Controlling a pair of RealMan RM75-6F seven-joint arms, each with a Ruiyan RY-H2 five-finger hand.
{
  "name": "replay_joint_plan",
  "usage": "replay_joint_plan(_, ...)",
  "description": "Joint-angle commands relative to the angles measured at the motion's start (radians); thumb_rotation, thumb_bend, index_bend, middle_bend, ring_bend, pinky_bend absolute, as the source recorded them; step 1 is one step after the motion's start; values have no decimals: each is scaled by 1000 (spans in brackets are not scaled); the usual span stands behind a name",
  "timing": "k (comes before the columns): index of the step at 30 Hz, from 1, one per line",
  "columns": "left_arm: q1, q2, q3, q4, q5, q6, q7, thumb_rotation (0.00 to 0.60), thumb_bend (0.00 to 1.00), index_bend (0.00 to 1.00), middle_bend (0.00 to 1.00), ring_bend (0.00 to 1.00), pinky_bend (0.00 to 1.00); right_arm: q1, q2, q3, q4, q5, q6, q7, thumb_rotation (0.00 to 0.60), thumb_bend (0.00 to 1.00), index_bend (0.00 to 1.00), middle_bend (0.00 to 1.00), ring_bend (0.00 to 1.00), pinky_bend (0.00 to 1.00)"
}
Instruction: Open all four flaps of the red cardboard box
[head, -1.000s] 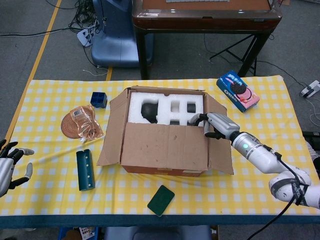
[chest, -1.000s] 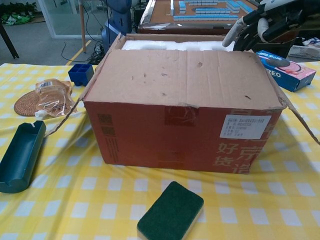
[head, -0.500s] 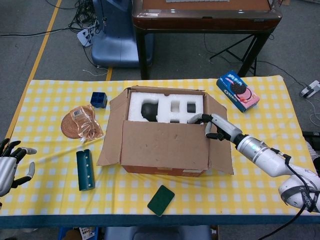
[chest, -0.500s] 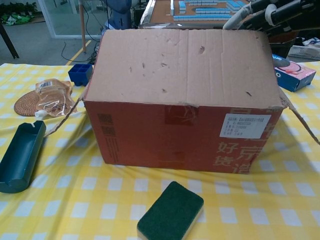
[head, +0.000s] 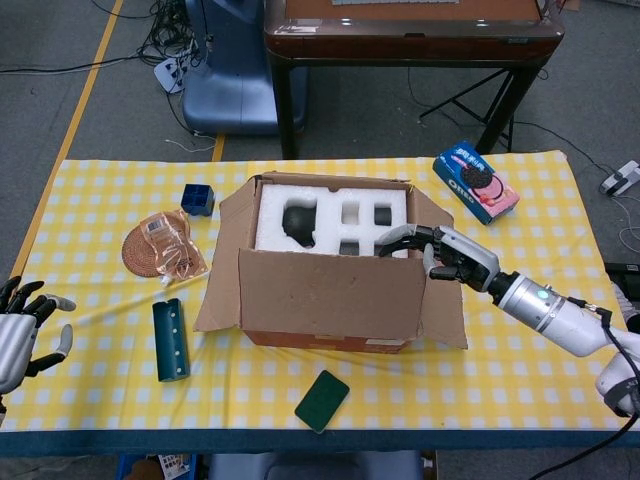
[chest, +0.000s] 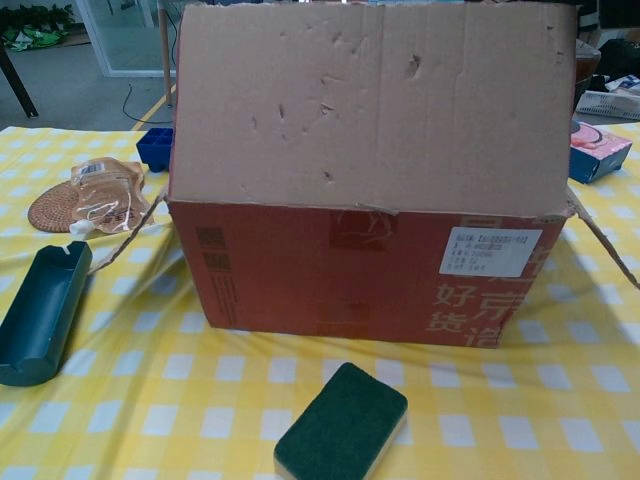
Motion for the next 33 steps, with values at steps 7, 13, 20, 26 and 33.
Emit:
replay_joint_plan(7, -4, -3, 2, -7, -5, -8, 17, 423, 542, 464, 360, 145, 0, 65, -33, -181, 157, -96, 250, 228, 600, 199, 274, 279, 220, 120)
replay_joint_plan(13, -5, -1, 1, -12, -5, -5, 22, 423, 543, 465, 360, 145, 0, 81, -48, -226, 189, -100, 336, 282, 600, 62, 264, 268, 219, 120)
replay_joint_plan(20, -6, 0, 2, -18, -7, -6, 30, 422, 542, 468, 360, 145, 0, 108, -41, -281, 200, -125, 397, 321, 600, 0, 252, 259, 209, 120)
replay_joint_plan(26, -9, 1, 2, -26, -7, -10, 40, 422, 543, 469, 360, 145, 0, 125, -44, -332, 224, -180, 501, 378, 600, 0, 237, 246, 193, 120)
replay_joint_plan(33, -13, 0, 1, -30, -8, -12, 47, 423, 542, 470, 360, 145, 0, 146, -48, -382, 248, -218, 574, 392, 600, 0, 222, 241, 185, 120)
